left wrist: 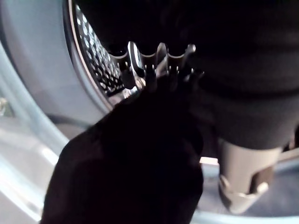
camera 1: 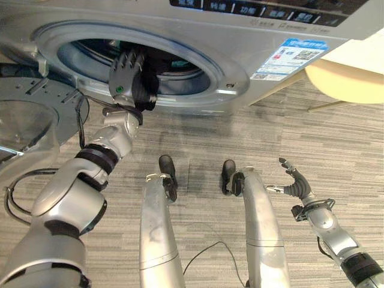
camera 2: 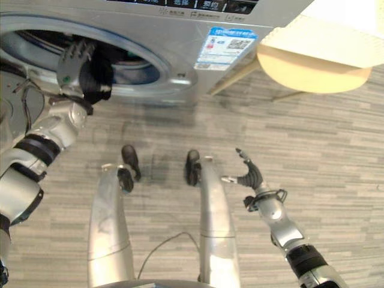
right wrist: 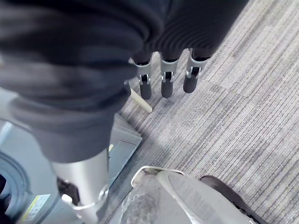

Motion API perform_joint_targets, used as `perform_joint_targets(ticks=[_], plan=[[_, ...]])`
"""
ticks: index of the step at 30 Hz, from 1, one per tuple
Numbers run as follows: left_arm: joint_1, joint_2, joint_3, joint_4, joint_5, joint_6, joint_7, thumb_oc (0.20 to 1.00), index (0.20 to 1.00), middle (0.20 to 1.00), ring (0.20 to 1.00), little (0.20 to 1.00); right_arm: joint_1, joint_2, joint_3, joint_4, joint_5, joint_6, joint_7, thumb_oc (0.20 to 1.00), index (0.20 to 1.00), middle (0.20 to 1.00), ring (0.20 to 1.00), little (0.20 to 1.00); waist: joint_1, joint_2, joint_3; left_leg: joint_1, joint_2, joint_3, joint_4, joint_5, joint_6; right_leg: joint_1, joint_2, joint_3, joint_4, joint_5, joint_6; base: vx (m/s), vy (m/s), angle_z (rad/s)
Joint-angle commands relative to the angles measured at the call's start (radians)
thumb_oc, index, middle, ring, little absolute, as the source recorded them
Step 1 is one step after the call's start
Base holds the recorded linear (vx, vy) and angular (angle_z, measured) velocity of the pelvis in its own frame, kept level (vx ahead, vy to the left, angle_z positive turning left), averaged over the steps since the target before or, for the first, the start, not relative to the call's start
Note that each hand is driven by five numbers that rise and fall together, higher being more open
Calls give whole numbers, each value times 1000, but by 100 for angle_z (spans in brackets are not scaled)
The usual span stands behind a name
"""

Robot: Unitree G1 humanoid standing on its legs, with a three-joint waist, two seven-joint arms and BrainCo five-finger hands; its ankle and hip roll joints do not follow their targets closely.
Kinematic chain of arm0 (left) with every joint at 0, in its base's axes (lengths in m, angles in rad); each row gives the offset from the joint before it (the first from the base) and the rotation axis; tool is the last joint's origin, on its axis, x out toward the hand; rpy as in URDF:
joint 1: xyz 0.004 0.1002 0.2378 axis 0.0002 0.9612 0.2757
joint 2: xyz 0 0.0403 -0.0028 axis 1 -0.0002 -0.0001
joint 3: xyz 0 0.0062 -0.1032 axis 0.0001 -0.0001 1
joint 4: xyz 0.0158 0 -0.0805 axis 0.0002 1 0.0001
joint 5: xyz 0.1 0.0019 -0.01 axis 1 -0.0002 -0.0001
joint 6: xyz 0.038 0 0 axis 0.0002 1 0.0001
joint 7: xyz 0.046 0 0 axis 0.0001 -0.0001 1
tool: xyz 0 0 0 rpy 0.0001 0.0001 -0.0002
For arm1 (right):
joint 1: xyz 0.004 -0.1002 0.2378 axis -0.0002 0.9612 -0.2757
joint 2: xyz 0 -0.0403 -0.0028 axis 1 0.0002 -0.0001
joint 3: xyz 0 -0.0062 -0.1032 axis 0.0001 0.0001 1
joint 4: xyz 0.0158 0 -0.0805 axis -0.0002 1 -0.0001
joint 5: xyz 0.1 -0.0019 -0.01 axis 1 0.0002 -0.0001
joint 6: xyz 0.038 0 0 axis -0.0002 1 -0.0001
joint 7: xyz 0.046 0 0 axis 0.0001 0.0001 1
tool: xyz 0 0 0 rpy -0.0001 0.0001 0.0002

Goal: Grab the laundry basket,head to the washer,open it,put in the laundry and shut it.

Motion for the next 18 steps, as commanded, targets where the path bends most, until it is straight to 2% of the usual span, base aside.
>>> perform_joint_targets(ticks=[1,3,4,5,6,13,16,18], plan=[[-111,1,22,63,81,14,-20,1000,1000,1000,1000,1000,49,-42,-17,-75,22,-28,4,1000,1000,1000,1000,1000,-5,4,14,-42,0,-40,74,-41,38,48,7,17,-106,55,2,5,5,-4],[-130,-12,-3,115,119,26,-50,1000,1000,1000,1000,1000,58,-55,-29,-99,43,-31,13,1000,1000,1000,1000,1000,-10,-3,26,-42,3,-39,80,-44,39,46,8,20,-101,57,4,8,4,-3],[-146,-15,-16,138,140,32,-69,849,849,849,849,849,59,-64,-33,-115,55,-34,24,1000,1000,1000,1000,1000,-14,-5,35,-42,5,-35,85,-48,42,44,9,22,-98,59,6,8,5,-7],[-148,-16,-17,140,140,32,-70,564,564,564,564,564,60,-64,-35,-116,55,-33,25,1000,1000,1000,1000,1000,-13,-5,35,-42,5,-35,85,-48,42,44,9,23,-98,59,6,10,8,-8],[-157,-9,-23,140,151,32,-80,200,200,200,200,200,64,-68,-41,-131,65,-35,32,1000,1000,1000,1000,1000,-14,-6,41,-42,7,-32,91,-53,44,43,9,25,-97,58,7,10,16,-5],[-150,27,20,43,57,2,-41,200,200,200,200,200,81,-57,-50,-159,79,-33,39,1000,1000,1000,1000,1000,-9,3,49,-42,0,-26,105,-65,50,35,8,22,-86,52,6,3,2,0],[-148,43,36,-12,21,-10,-8,200,200,200,200,200,76,-50,-46,-154,73,-37,32,1000,1000,1000,1000,1000,-4,11,44,-42,-4,-21,103,-68,52,32,6,21,-85,47,3,0,0,0],[-141,53,76,-99,-59,-41,51,200,200,200,200,200,71,-40,-40,-149,61,-42,19,1000,1000,1000,1000,1000,2,21,34,-42,-9,-19,94,-66,53,29,5,20,-87,40,1,3,8,2]])
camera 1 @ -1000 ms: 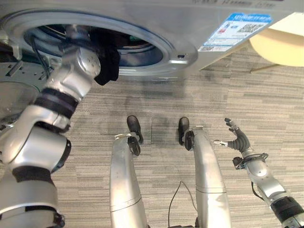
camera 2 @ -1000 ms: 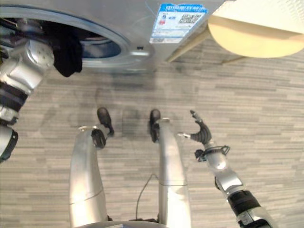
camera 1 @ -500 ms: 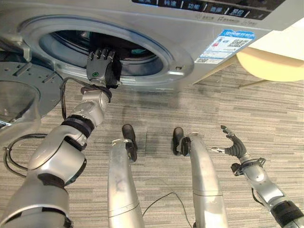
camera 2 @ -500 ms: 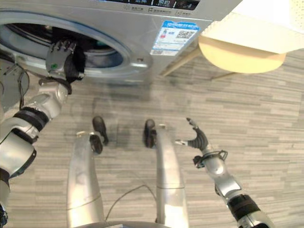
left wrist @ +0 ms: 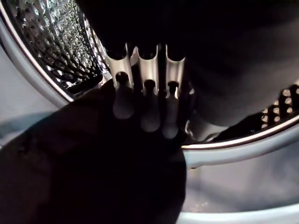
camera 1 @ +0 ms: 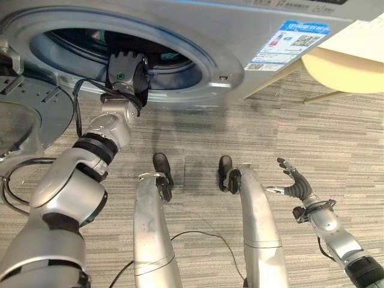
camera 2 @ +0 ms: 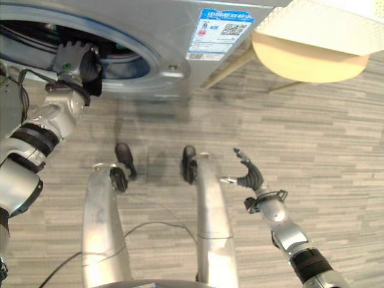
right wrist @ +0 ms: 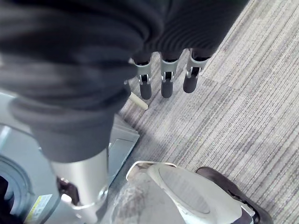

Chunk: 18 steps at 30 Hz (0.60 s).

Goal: Grab the laundry basket,head to the washer,open it,put in the laundry and shut it.

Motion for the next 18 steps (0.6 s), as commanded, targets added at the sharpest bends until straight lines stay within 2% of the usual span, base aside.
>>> perform_joint_targets(ticks=[1,8,9,10,11,18], plan=[[-56,38,68,-30,-96,-45,103,200,200,200,200,200,33,-15,-28,-76,13,-38,-22,1000,1000,1000,1000,1000,3,33,-7,-17,-14,-34,65,-60,50,70,-6,-7,-113,34,-9,5,19,6],[-46,66,111,-121,-137,-50,176,200,200,200,200,200,33,-6,-26,-65,-6,-44,-41,1000,1000,1000,1000,1000,10,45,-20,-17,-22,-29,50,-57,52,68,-9,-8,-118,33,-10,0,3,1],[-40,64,119,-122,-136,-43,184,401,401,401,401,401,35,-4,-26,-64,-8,-43,-43,1000,1000,1000,1000,1000,12,47,-21,-17,-23,-30,49,-56,53,68,-10,-8,-119,33,-10,0,0,0],[-32,61,122,-111,-128,-28,182,956,956,956,956,956,37,-3,-27,-63,-13,-41,-48,1000,1000,1000,1000,1000,13,48,-21,-17,-25,-29,49,-55,54,67,-9,-7,-118,33,-11,0,0,0],[-27,50,127,-95,-111,-10,172,1000,1000,1000,1000,1000,33,-1,-27,-66,-25,-34,-50,1000,1000,1000,1000,1000,15,49,-20,-17,-25,-27,50,-57,54,65,-10,-5,-117,34,-10,0,0,0],[-25,16,131,29,-81,20,138,1000,1000,1000,1000,1000,22,-12,-17,-76,-26,-31,-40,1000,1000,1000,1000,1000,14,45,-16,-17,-24,-24,51,-58,58,60,-7,1,-118,40,-6,0,0,0]])
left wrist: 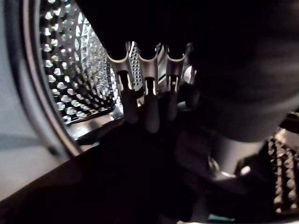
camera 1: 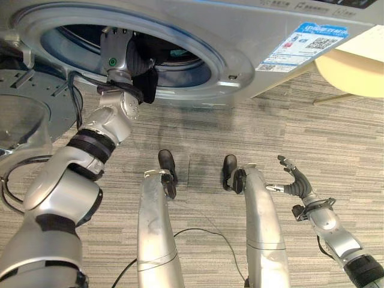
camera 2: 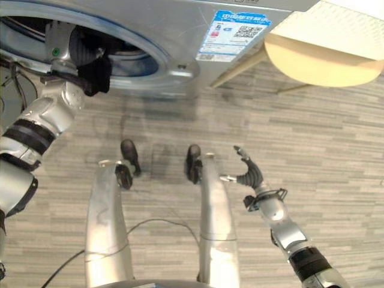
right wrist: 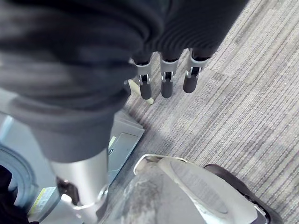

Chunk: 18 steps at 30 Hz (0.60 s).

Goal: Grab the laundry basket,head to the washer,open it,put in the laundry and shut it.

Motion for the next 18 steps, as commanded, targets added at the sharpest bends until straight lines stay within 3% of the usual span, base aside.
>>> perform_joint_targets(ticks=[1,13,14,15,18], plan=[[-32,6,54,79,20,17,-3,1000,1000,1000,1000,1000,36,-19,-16,-71,-6,-24,-13,1000,1000,1000,1000,1000,-20,42,-15,-23,-18,-34,64,-61,58,63,-1,-1,-118,43,7,0,0,0],[-64,-66,-13,229,54,22,-91,1000,1000,1000,1000,1000,41,-57,1,-97,34,-19,20,1000,1000,1000,1000,1000,-40,16,12,-23,-21,-22,77,-74,60,56,2,10,-109,45,11,3,1,0],[-70,-70,-13,212,41,12,-97,514,514,514,514,514,46,-58,0,-99,38,-18,24,1000,1000,1000,1000,1000,-42,14,17,-23,-22,-21,79,-74,61,52,2,12,-105,44,11,0,0,0],[-70,-79,-13,204,32,3,-97,200,200,200,200,200,46,-57,1,-97,40,-17,24,1000,1000,1000,1000,1000,-44,13,21,-23,-22,-20,81,-75,61,51,3,14,-102,44,10,0,0,0],[-68,-87,-10,155,-8,-17,-98,200,200,200,200,200,50,-54,-7,-100,41,-16,22,1000,1000,1000,1000,1000,-45,13,26,-23,-22,-16,86,-79,62,46,3,18,-98,46,11,6,7,-1]])
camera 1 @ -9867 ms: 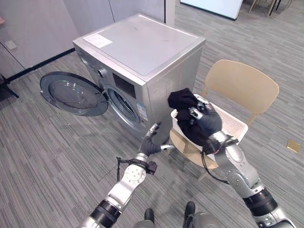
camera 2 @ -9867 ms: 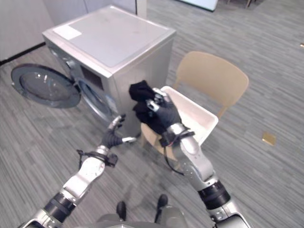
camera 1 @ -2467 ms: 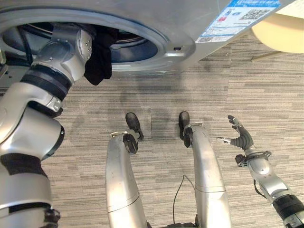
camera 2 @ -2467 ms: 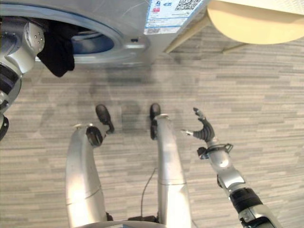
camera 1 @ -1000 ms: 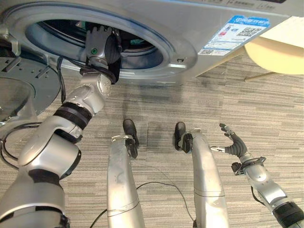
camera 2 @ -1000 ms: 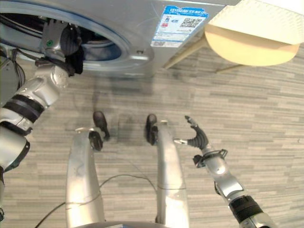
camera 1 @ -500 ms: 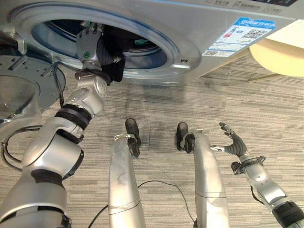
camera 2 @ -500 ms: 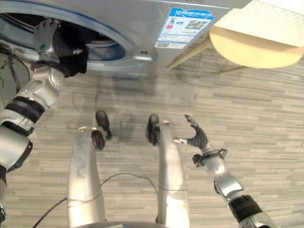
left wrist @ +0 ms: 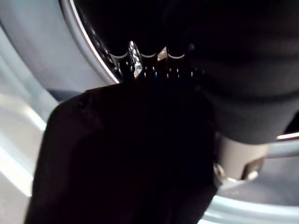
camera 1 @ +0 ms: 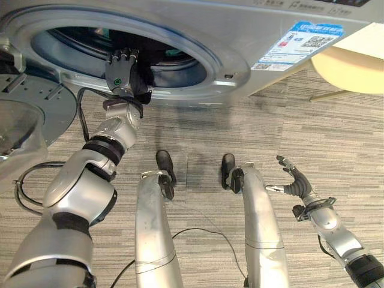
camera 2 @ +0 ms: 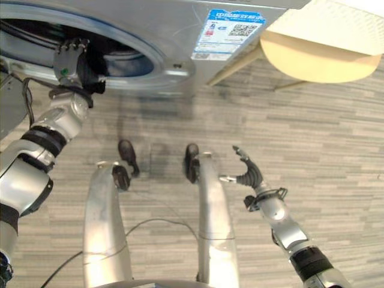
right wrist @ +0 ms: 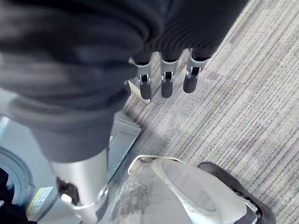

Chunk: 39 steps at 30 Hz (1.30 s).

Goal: Grab the laundry basket,head to the washer,open it,put in the laundry and shut it.

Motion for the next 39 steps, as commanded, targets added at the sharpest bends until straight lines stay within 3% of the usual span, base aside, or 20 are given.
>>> perform_joint_targets(ticks=[1,11,19,24,25,26,39], plan=[[-68,-5,7,-20,-62,-47,-9,200,200,200,200,200,48,-37,-13,-92,35,-21,-3,1000,1000,1000,1000,1000,-14,15,27,-14,-24,-22,84,-75,64,56,-1,9,-93,43,4,0,0,0],[-31,11,74,-207,-242,-111,62,200,200,200,200,200,62,-3,-35,-73,30,-25,-25,1000,1000,1000,1000,1000,-8,32,18,-14,-24,-21,88,-78,66,53,0,2,-86,38,-2,4,1,-1],[120,12,222,-347,-399,-166,126,200,200,200,200,200,78,37,-48,-60,16,-27,-40,1000,1000,1000,1000,1000,5,49,-16,-13,-28,-27,84,-80,64,59,-6,-11,-87,24,-6,0,0,0],[91,93,179,-326,-221,-99,155,200,200,200,200,200,70,27,-49,-54,10,-33,-39,1000,1000,1000,1000,1000,10,57,-28,-13,-31,-31,84,-84,63,62,-10,-13,-80,12,-8,4,6,3],[85,89,166,-296,-183,-84,157,840,840,840,840,840,58,29,-40,-52,6,-34,-38,1000,1000,1000,1000,1000,13,57,-29,-13,-31,-33,83,-82,63,62,-11,-13,-79,12,-6,-1,1,5],[88,82,172,-275,-174,-74,157,1000,1000,1000,1000,1000,55,27,-36,-53,0,-34,-39,1000,1000,1000,1000,1000,15,56,-29,-13,-31,-33,84,-82,63,62,-10,-13,-77,11,-7,-1,-3,4],[40,-8,98,-114,-92,-37,93,1000,1000,1000,1000,1000,38,-15,-21,-84,-5,-40,-38,1000,1000,1000,1000,1000,6,45,-21,-13,-31,-36,85,-77,63,62,-10,-7,-73,18,-6,-1,1,1]])
